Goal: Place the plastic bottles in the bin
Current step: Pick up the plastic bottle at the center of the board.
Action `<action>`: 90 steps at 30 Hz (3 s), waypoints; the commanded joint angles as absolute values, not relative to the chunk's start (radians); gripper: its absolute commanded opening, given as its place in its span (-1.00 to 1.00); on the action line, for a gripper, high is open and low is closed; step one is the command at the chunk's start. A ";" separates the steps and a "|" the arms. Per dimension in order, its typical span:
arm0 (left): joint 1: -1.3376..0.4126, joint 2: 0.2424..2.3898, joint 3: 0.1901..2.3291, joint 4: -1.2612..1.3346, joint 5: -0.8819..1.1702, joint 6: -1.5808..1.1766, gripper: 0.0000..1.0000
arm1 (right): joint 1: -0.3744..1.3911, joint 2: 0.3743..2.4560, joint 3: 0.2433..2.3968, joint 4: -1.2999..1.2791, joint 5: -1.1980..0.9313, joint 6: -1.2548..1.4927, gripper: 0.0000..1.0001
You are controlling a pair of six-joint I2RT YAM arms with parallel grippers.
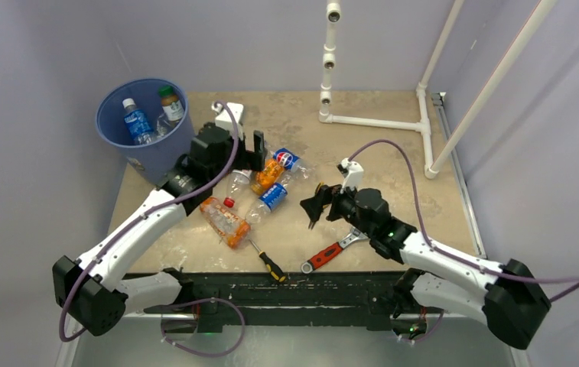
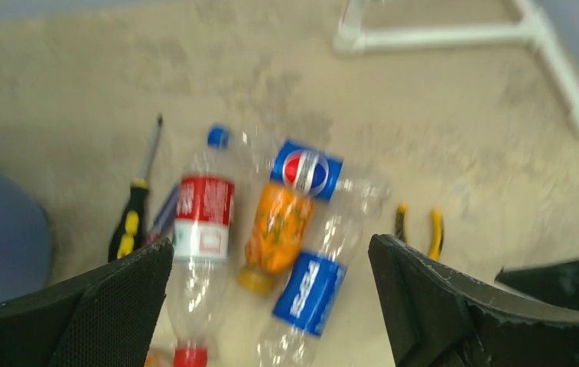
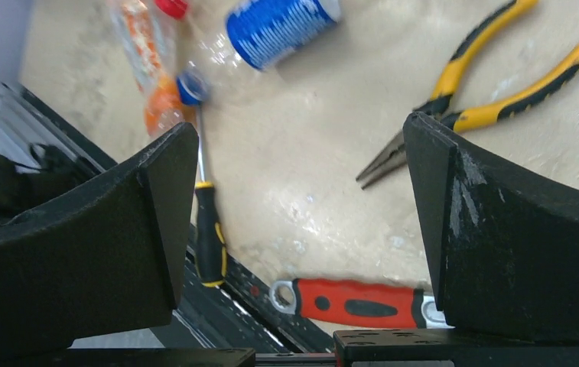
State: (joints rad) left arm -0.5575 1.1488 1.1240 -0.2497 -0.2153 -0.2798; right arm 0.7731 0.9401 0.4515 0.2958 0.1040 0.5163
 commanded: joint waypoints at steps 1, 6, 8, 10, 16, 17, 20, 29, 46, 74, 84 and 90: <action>-0.567 1.108 1.009 -0.292 -0.164 -0.296 0.99 | 0.773 1.039 0.456 0.354 0.058 0.583 0.97; -0.566 1.080 0.916 -0.219 -0.125 -0.315 0.98 | 0.773 1.192 0.449 0.519 0.013 0.673 0.97; -0.566 1.083 0.918 -0.225 -0.129 -0.319 0.97 | 0.773 1.251 0.449 0.588 0.003 0.733 0.96; -0.565 1.080 0.918 -0.236 -0.151 -0.322 0.94 | 0.773 1.314 0.449 0.661 0.005 0.791 0.96; -0.566 1.044 0.898 -0.236 -0.204 -0.328 0.92 | 0.769 1.519 0.490 0.773 0.061 0.952 0.93; -0.567 1.038 0.894 -0.232 -0.210 -0.328 0.92 | 0.769 1.538 0.498 0.797 0.071 0.969 0.93; -0.567 1.032 0.889 -0.225 -0.200 -0.330 0.92 | 0.769 1.585 0.540 0.799 0.088 1.002 0.92; -0.567 1.036 0.891 -0.227 -0.184 -0.337 0.91 | 0.761 1.766 0.638 0.802 0.074 1.079 0.89; -0.567 1.029 0.891 -0.229 -0.186 -0.336 0.91 | 0.759 1.921 0.721 0.765 0.121 1.101 0.38; -0.566 0.842 0.722 0.154 0.121 -0.489 0.99 | 0.755 0.956 0.254 0.887 0.196 0.870 -0.15; -0.566 0.900 0.613 0.481 0.576 -0.748 0.98 | 0.753 0.818 0.356 0.845 0.128 0.771 -0.19; -0.567 0.868 0.668 0.332 0.695 -0.685 0.96 | 0.724 0.778 0.390 0.774 0.085 0.777 -0.20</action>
State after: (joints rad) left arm -0.5697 0.8871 0.5987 0.3607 0.5434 -0.6956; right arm 0.7490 0.7963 0.3271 0.8139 0.1314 0.8001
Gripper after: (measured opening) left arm 0.991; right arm 0.477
